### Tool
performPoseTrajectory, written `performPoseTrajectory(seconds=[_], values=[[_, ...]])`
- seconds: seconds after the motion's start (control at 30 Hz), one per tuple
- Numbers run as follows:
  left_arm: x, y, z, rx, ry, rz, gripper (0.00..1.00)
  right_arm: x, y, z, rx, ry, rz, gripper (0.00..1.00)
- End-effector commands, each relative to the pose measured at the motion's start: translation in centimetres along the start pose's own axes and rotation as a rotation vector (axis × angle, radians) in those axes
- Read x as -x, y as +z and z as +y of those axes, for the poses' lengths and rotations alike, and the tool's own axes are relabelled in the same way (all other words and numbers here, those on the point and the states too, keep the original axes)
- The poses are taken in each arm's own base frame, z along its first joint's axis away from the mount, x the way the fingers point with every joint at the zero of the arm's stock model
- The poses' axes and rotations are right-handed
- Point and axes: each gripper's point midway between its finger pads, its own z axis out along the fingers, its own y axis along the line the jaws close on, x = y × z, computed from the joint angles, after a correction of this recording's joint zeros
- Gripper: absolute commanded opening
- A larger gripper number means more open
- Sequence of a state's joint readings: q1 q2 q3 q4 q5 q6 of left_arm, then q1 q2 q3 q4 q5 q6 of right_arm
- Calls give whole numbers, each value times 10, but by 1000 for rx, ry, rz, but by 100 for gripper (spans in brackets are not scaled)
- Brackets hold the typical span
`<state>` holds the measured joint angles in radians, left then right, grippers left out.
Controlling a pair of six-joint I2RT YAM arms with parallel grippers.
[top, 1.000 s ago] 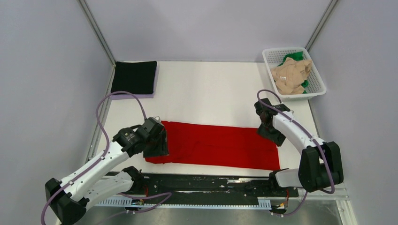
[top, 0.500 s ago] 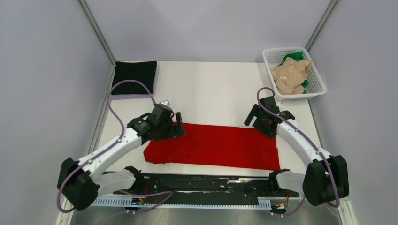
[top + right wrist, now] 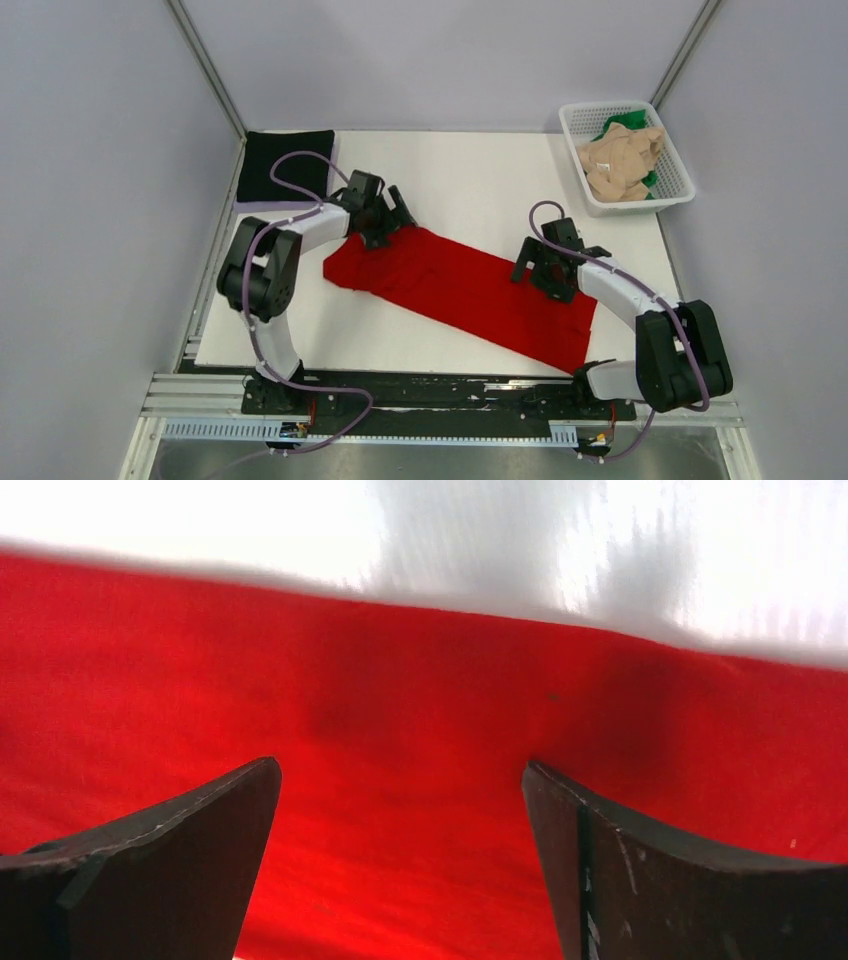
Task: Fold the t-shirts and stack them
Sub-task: Rotate the tshirt 75 degrees
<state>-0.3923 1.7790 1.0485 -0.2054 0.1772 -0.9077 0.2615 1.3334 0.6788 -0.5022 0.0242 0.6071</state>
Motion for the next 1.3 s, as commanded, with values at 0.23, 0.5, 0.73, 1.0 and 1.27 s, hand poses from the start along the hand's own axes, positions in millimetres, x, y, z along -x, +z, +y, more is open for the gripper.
performPoseTrajectory(seconds=[0.23,0.5,0.73,1.0,1.27], values=[[147,159,-92,-163,-48,-103,100,-52,-16,80,439,-185,208,100],[189,206,-187,-656,-176,-274,100,-119,-45,146,688,-508,365,100],[207,174,-220,-754,-60,-405,100,-130,-63,166,766,-646,356,100],[222,34,-305,-883,235,-478,100,-47,-97,183,664,-574,-77,100],[134,-109,-314,-700,524,-443,100,6,-111,137,569,-311,-241,100]])
